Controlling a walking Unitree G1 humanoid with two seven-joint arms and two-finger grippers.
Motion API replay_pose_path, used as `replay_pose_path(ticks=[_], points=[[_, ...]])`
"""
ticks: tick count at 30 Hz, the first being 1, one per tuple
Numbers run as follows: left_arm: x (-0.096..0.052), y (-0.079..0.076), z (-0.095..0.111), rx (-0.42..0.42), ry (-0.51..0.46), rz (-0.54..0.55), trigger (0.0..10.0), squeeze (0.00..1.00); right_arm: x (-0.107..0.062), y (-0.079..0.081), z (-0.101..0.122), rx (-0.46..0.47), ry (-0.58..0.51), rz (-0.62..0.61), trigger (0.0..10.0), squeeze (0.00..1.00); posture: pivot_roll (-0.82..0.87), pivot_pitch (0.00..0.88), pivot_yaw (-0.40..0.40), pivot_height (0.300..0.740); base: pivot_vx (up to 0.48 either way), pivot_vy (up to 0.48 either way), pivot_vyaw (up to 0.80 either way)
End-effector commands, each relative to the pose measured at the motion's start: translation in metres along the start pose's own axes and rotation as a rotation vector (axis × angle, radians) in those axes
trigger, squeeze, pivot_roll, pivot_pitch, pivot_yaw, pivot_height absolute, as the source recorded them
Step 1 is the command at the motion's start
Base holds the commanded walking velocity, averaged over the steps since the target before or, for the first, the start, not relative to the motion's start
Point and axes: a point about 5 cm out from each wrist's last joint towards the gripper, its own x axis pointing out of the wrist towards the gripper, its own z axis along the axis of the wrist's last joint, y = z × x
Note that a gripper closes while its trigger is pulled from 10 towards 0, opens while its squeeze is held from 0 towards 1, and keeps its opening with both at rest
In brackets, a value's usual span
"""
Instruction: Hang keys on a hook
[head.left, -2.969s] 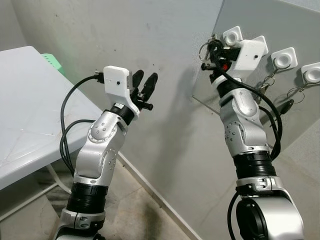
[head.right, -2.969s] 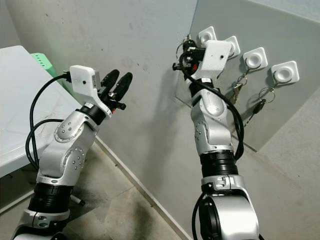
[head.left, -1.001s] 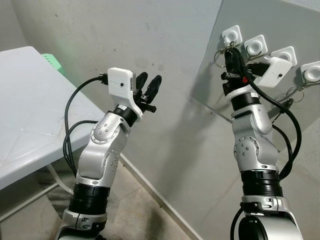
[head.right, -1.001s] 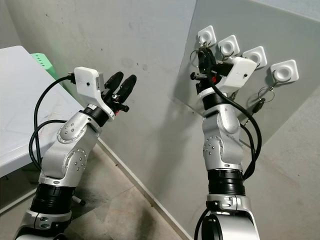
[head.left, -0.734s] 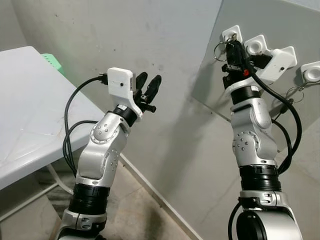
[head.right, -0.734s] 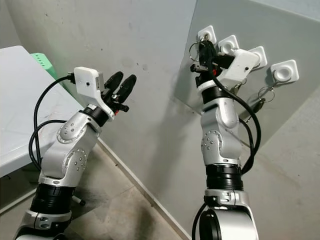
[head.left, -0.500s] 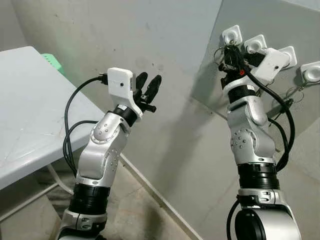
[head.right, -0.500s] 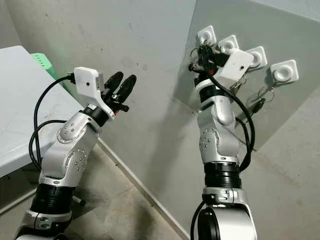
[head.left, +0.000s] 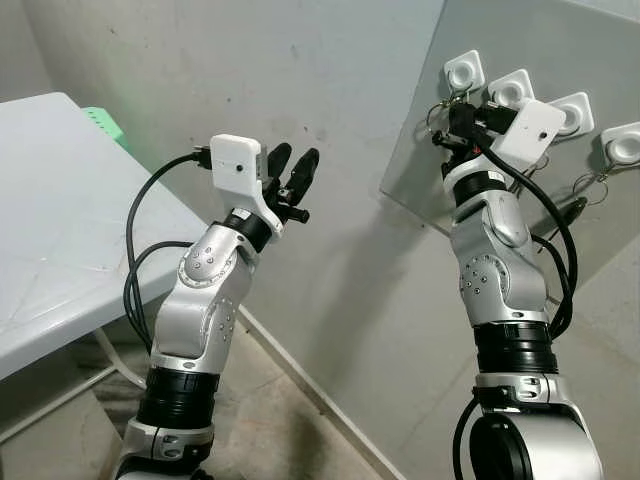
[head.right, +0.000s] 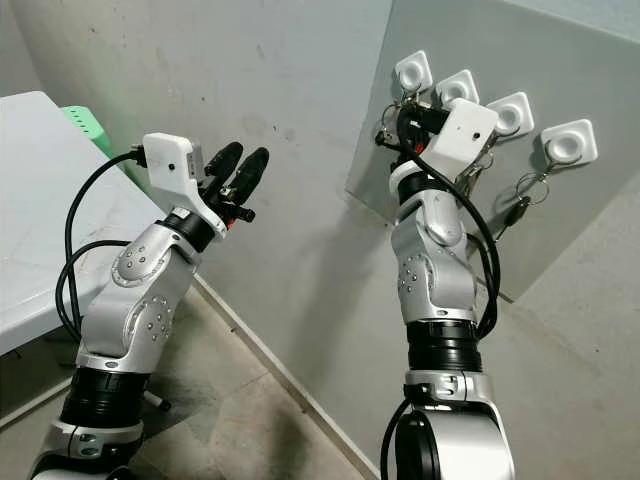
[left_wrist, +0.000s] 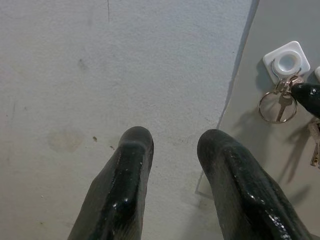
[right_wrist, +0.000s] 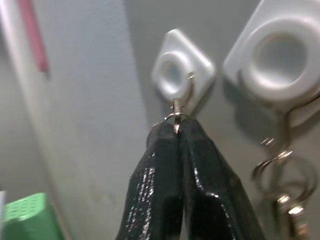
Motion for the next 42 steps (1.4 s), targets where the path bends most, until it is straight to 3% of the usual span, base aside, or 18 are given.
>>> replay_pose_path(ticks=[1, 20, 28, 29, 33, 38, 40, 42], points=[[0.002, -0.003, 0.005, 0.009, -0.016, -0.006, 10.0, 0.00, -0.003, -0.001, 0.007, 0.023, -0.037, 0.045, 10.0, 1.00, 0.14, 0.000, -0.112, 0.740, 0.000, 0.000, 0.00], [-0.002, 0.003, -0.001, 0.010, -0.008, 0.034, 10.0, 0.00, -0.014, -0.006, -0.002, -0.002, -0.024, 0.093, 10.0, 1.00, 0.13, 0.000, -0.108, 0.740, 0.000, 0.000, 0.00], [-0.021, 0.011, -0.048, -0.004, 0.115, 0.111, 10.0, 0.00, -0.054, -0.026, -0.050, -0.108, 0.110, 0.161, 10.0, 1.00, 0.14, 0.000, -0.108, 0.740, 0.000, 0.000, 0.00], [-0.030, 0.014, -0.066, 0.005, 0.168, 0.141, 10.0, 0.00, -0.071, -0.035, -0.069, -0.149, 0.173, 0.168, 10.0, 1.00, 0.14, 0.000, -0.108, 0.740, 0.000, 0.000, 0.00], [-0.042, 0.016, -0.087, 0.019, 0.223, 0.160, 10.0, 0.00, -0.089, -0.046, -0.089, -0.156, 0.257, 0.148, 10.0, 1.00, 0.14, 0.000, -0.103, 0.740, 0.000, 0.000, 0.00], [-0.067, 0.026, -0.132, 0.025, 0.358, 0.231, 10.0, 0.00, -0.124, -0.066, -0.125, -0.234, 0.407, 0.116, 10.0, 1.00, 0.13, 0.000, -0.096, 0.740, 0.000, 0.000, 0.00], [-0.069, 0.027, -0.135, 0.034, 0.365, 0.235, 10.0, 0.00, -0.127, -0.067, -0.128, -0.248, 0.418, 0.116, 10.0, 1.00, 0.13, 0.000, -0.096, 0.740, 0.000, 0.000, 0.00], [-0.088, 0.032, -0.158, 0.063, 0.438, 0.266, 10.0, 0.00, -0.147, -0.076, -0.144, -0.231, 0.493, 0.097, 10.0, 1.00, 0.13, 0.000, -0.094, 0.740, 0.000, 0.000, 0.00]])
